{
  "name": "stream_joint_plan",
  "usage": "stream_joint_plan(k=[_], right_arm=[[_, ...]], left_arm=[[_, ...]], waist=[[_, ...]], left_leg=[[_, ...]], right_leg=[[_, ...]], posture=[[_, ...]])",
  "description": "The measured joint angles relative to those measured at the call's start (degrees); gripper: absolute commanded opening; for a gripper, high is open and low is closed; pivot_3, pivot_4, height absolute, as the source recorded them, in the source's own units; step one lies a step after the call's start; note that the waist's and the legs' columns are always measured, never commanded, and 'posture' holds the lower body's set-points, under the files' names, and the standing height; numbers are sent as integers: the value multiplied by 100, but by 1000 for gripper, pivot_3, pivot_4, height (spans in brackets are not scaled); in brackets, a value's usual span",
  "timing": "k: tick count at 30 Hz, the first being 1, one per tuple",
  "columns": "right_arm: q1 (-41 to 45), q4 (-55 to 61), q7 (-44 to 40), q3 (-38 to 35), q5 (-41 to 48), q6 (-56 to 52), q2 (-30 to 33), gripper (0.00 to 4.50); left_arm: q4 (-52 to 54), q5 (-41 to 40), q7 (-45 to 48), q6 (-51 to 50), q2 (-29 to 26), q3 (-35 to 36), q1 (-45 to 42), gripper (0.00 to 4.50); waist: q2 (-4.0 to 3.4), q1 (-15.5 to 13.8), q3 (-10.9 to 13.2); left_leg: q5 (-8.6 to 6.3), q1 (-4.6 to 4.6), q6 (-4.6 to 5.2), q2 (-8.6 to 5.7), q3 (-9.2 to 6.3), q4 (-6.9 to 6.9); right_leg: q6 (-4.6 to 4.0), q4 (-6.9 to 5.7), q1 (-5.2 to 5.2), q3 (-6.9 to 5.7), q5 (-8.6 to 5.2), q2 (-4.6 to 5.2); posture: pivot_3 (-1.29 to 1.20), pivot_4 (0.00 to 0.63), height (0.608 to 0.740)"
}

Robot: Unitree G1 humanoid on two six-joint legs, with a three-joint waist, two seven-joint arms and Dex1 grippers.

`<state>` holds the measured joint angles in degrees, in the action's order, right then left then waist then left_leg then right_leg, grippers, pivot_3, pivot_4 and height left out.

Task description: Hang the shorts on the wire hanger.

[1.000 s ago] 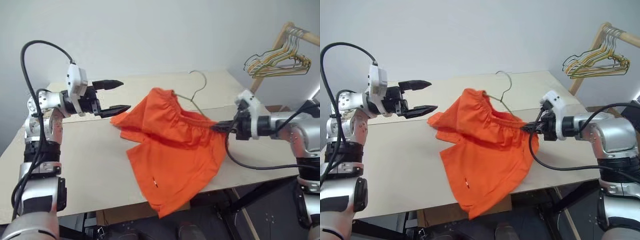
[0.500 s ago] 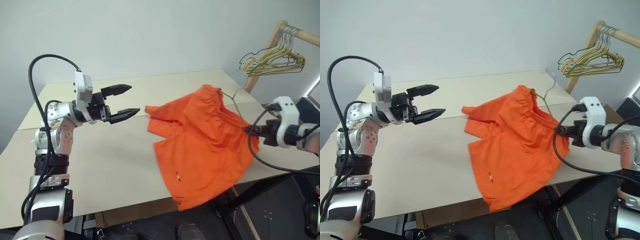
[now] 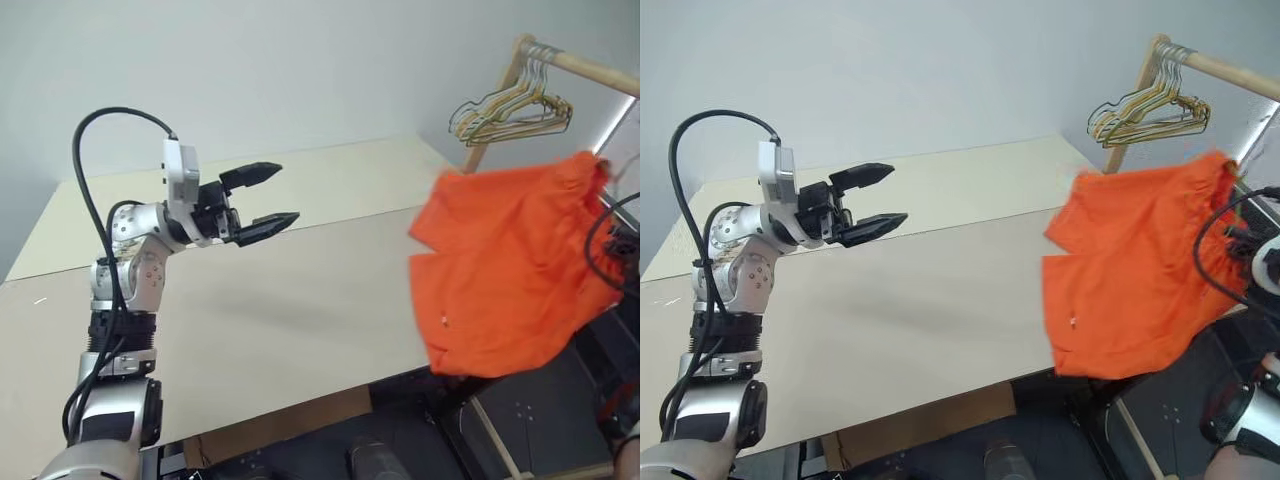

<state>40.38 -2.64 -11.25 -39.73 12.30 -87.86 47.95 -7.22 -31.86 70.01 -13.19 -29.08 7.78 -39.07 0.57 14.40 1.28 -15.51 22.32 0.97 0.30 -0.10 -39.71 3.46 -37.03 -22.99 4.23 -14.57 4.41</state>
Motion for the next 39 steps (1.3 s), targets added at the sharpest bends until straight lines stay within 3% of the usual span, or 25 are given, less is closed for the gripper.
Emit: stream_joint_plan(k=[9,23,31,39], right_arm=[[919,-1352,932,-462,-403,886,-49,30],[2030,-3955,1990,-599,-390,2793,303,30],[2235,-4446,2494,-789,-86,2875,372,30],[2169,-4184,2902,-793,40,2656,274,30]], left_arm=[[488,26,-494,-86,133,-74,238,4500],[794,139,-734,-84,92,-254,569,4500],[969,18,-742,-50,91,-228,694,4500],[974,18,-730,79,140,-231,759,4500]], waist=[[-20,171,3],[-34,206,8],[-36,211,9],[-36,212,9]], left_leg=[[-9,-58,15,-11,-1,8],[-12,-62,20,-27,10,30],[-12,-98,20,-32,37,65],[-12,-98,20,-31,47,73]], right_leg=[[16,25,73,6,-8,5],[28,44,76,23,-12,16],[32,58,88,58,-11,14],[48,89,93,72,-1,12]], posture=[[-288,0,740],[-255,0,740],[-258,0,740],[-258,0,740]])
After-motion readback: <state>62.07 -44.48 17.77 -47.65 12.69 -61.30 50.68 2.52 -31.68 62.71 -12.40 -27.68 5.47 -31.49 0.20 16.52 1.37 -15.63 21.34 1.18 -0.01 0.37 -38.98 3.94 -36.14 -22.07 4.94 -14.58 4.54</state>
